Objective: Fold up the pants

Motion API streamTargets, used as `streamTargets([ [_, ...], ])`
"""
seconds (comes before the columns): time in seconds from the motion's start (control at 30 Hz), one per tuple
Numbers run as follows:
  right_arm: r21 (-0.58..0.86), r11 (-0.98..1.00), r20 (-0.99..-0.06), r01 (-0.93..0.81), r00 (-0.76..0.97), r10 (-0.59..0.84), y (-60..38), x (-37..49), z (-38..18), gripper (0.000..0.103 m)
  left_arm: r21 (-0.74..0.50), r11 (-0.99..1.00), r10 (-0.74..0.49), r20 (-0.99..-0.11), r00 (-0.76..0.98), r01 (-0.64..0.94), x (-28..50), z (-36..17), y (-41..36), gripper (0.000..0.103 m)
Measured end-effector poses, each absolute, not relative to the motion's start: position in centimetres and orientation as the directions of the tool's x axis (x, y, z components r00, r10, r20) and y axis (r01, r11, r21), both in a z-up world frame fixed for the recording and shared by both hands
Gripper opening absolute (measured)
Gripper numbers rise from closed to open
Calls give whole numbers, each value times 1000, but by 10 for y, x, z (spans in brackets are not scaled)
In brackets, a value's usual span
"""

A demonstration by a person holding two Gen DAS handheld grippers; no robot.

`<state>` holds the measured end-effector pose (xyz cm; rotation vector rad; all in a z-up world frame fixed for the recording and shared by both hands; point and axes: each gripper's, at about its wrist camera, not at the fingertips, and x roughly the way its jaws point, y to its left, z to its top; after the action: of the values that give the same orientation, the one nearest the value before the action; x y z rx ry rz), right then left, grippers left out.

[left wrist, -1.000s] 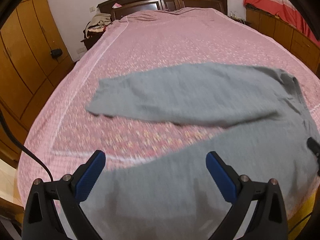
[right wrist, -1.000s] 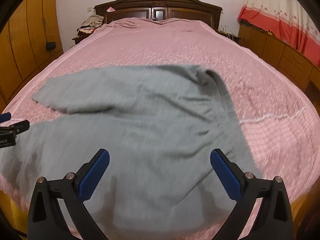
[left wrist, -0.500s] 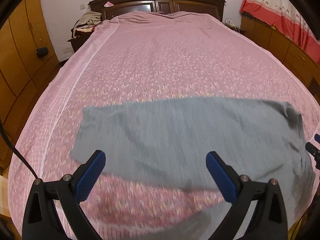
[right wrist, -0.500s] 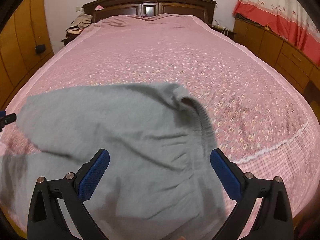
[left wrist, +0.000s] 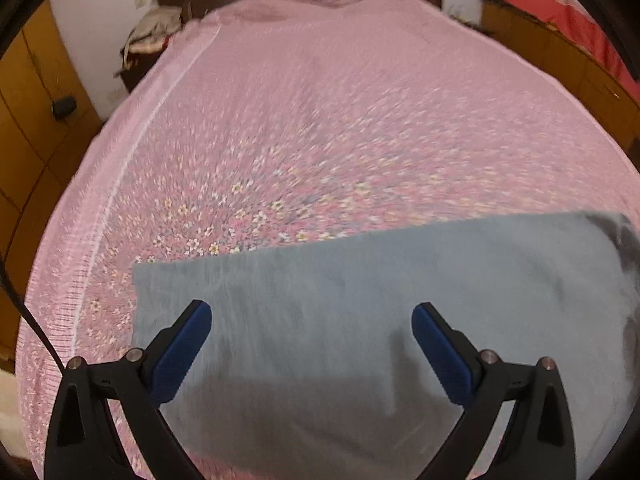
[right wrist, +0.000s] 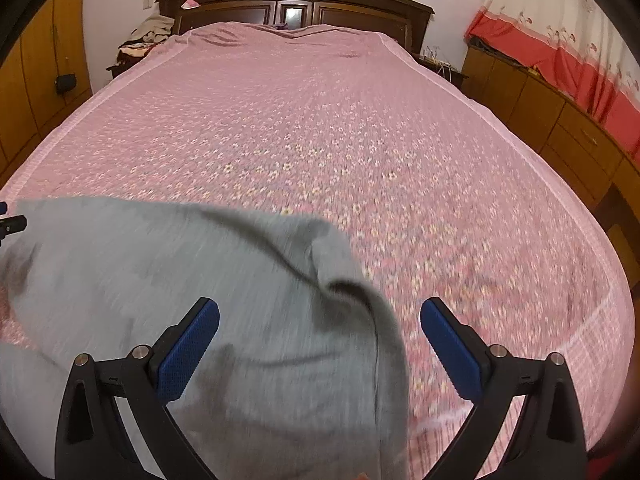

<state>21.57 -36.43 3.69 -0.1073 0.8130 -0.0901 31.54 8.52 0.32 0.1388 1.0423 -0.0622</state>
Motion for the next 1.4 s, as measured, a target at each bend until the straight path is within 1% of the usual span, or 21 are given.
streamTargets([
  [0.07, -132, 991, -723, 30, 681, -117, -365, 228, 35, 103, 71, 993, 15, -877, 480, 98, 330, -7, 94, 101],
  [0.17, -134, 991, -727, 19, 677, -111, -365, 243, 30, 102, 93, 991, 40, -885, 464, 93, 344, -20, 104, 101],
  [0.23, -141, 990, -736, 5, 668, -109, -364, 254, 24, 98, 106, 989, 45, -887, 460, 107, 349, -26, 106, 100],
  [0.37, -163, 986, -754, -13, 646, -116, -365, 271, 11, 97, 100, 984, 19, -882, 471, 148, 356, -32, 107, 100],
  [0.47, -177, 984, -767, -20, 629, -126, -365, 280, 0, 97, 80, 977, -26, -873, 487, 195, 361, -33, 105, 100],
  [0.63, -137, 990, -797, -31, 597, -92, -371, 290, -17, 97, 52, 964, -80, -880, 469, 262, 368, -45, 101, 100],
  [0.73, -96, 995, -818, -36, 572, -58, -377, 295, -23, 97, 21, 963, -107, -885, 454, 267, 369, -55, 101, 100],
  [0.83, -38, 999, -850, -37, 527, -13, -385, 303, -29, 98, 17, 964, -111, -880, 462, 264, 368, -57, 104, 99],
  [0.87, -10, 999, -861, -37, 509, 10, -390, 306, -31, 98, 16, 965, -112, -879, 463, 263, 366, -58, 103, 96],
  [0.9, 0, 999, -866, -37, 501, 18, -391, 307, -31, 98, 11, 965, -117, -877, 466, 262, 364, -58, 103, 91],
  [0.93, 2, 999, -869, -40, 494, 21, -392, 308, -31, 98, 11, 964, -119, -874, 471, 265, 361, -57, 101, 89],
  [1.0, -18, 999, -871, -51, 492, 9, -390, 308, -29, 98, 10, 962, -126, -870, 477, 274, 355, -57, 99, 77],
  [1.03, -28, 998, -870, -53, 493, 2, -389, 308, -29, 98, 5, 963, -129, -870, 476, 270, 354, -57, 98, 74],
  [1.1, -26, 998, -868, -50, 497, 2, -387, 309, -28, 94, -26, 966, -150, -868, 473, 258, 352, -57, 96, 56],
  [1.13, -20, 999, -868, -45, 496, 5, -387, 308, -27, 93, -31, 967, -151, -867, 474, 252, 351, -56, 95, 51],
  [1.2, -2, 1000, -869, -29, 495, 12, -388, 306, -24, 88, -27, 971, -142, -866, 479, 240, 347, -55, 94, 33],
  [1.23, 2, 1000, -867, -28, 498, 16, -387, 304, -22, 86, -23, 971, -137, -867, 480, 236, 345, -52, 95, 29],
  [1.3, -5, 999, -862, -39, 506, 15, -385, 302, -19, 76, -19, 973, -132, -864, 486, 230, 341, -46, 95, 14],
  [1.33, -11, 999, -861, -46, 509, 14, -384, 299, -17, 72, -26, 974, -136, -860, 491, 224, 338, -43, 96, 12],
  [1.4, -26, 998, -855, -62, 519, 10, -380, 294, -12, 55, -50, 975, -155, -852, 500, 217, 332, -37, 102, 8],
])
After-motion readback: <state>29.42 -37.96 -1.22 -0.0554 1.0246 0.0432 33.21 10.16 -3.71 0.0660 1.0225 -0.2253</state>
